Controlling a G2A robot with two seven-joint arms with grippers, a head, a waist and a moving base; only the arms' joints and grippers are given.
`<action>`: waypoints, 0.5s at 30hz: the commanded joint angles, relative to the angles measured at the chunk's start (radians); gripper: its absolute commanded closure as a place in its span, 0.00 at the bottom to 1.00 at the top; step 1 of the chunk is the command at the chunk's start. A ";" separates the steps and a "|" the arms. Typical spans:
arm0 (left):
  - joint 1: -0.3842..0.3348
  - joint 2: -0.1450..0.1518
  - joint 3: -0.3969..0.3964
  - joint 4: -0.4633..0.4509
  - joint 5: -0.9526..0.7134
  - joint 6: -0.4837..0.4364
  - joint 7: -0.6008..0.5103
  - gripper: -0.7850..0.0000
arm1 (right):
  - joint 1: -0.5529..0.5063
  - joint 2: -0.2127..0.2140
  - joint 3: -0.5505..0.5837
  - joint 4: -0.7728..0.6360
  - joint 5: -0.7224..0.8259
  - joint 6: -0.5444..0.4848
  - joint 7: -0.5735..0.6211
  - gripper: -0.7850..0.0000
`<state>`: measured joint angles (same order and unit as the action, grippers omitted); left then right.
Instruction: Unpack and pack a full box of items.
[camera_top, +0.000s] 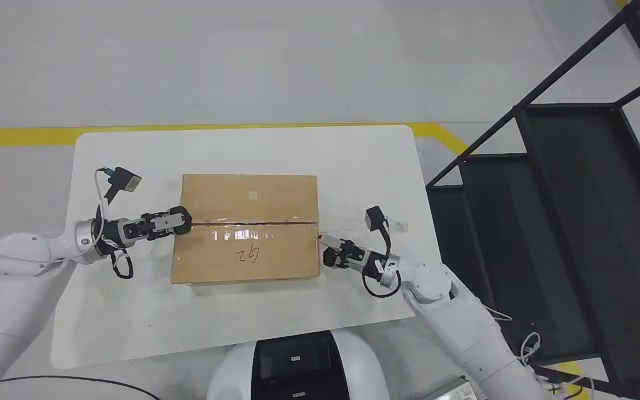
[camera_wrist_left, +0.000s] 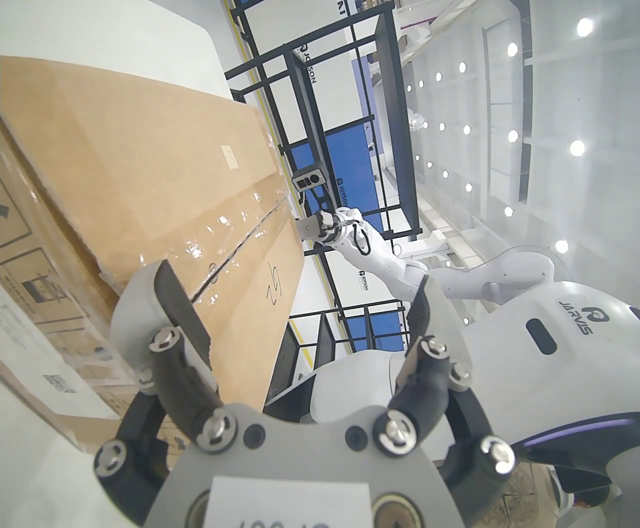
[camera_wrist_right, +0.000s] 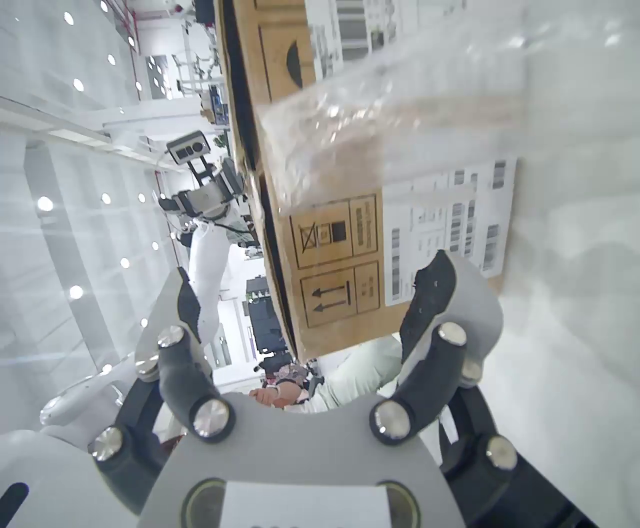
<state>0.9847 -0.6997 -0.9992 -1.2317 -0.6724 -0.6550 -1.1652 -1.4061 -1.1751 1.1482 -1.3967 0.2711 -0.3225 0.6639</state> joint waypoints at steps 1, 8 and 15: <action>0.000 0.000 0.000 0.000 0.000 0.000 0.000 0.00 | 0.017 -0.008 -0.011 0.041 0.038 -0.036 -0.028 0.00; 0.000 0.000 0.000 0.000 0.000 0.000 0.000 0.00 | 0.060 -0.035 -0.047 0.147 0.145 -0.200 -0.077 0.00; 0.000 0.000 0.000 0.000 0.000 0.000 0.000 0.00 | 0.075 -0.050 -0.057 0.187 0.151 -0.355 -0.117 0.00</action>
<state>0.9847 -0.6997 -0.9992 -1.2317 -0.6724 -0.6550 -1.1652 -1.3303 -1.2240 1.0907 -1.2098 0.4271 -0.6653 0.5525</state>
